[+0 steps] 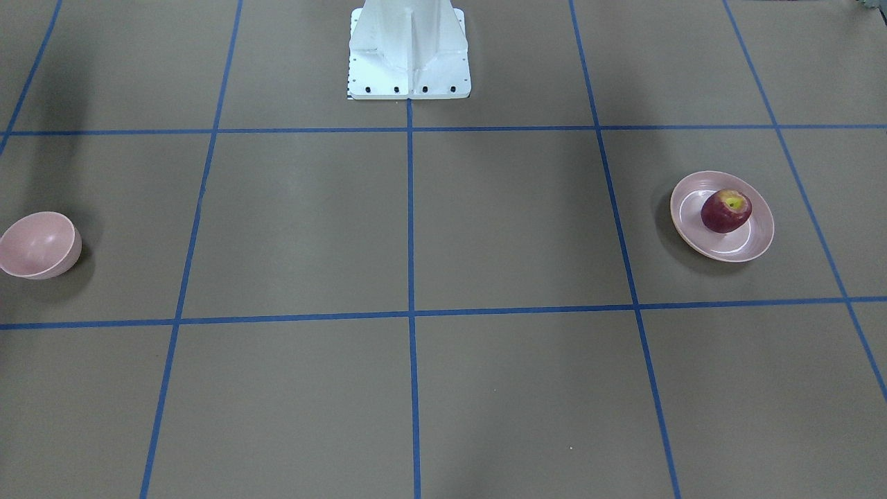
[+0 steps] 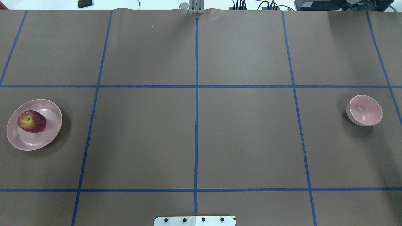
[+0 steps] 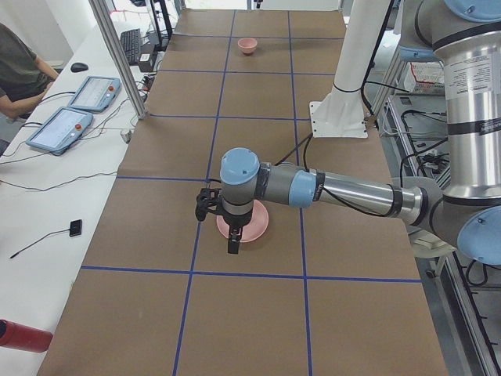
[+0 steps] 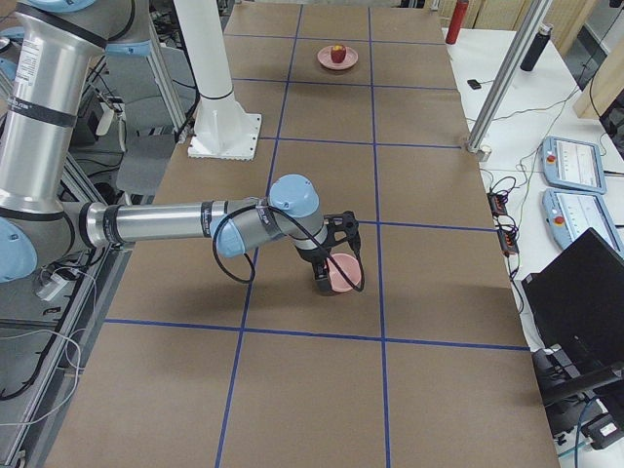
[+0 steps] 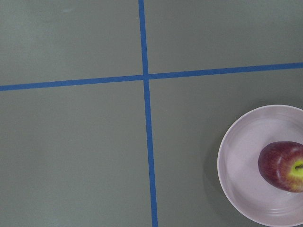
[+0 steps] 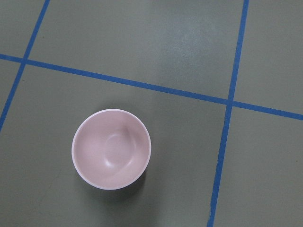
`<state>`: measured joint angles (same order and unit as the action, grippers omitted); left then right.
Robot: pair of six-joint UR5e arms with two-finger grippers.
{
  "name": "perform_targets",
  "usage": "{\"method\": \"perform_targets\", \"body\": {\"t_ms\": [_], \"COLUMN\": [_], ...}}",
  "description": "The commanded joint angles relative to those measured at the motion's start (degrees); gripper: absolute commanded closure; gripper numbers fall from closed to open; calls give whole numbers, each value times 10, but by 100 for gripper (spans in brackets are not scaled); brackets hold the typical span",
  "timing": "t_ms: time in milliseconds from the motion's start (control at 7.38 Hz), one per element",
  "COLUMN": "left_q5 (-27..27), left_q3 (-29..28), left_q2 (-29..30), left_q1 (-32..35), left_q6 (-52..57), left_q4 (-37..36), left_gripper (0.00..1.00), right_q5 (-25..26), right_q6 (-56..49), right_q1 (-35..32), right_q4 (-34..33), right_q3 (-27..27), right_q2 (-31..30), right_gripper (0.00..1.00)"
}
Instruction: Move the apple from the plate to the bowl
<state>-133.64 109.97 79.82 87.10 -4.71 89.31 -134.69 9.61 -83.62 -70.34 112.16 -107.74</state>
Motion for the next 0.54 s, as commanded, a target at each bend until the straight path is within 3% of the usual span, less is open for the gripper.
{"method": "perform_targets", "body": {"t_ms": [0, 406], "left_q5": [-5, -5], "left_q3": [0, -2], "left_q2": [-2, -2], "left_q1": [1, 0], "left_q6": [1, 3], "left_q4": [6, 5], "left_gripper": [2, 2], "right_q5": [-12, -40], "right_q6": [1, -1], "right_q1": [0, 1], "right_q4": [1, 4], "right_q3": [-2, -10], "right_q2": [0, 3], "right_gripper": [0, 0]}}
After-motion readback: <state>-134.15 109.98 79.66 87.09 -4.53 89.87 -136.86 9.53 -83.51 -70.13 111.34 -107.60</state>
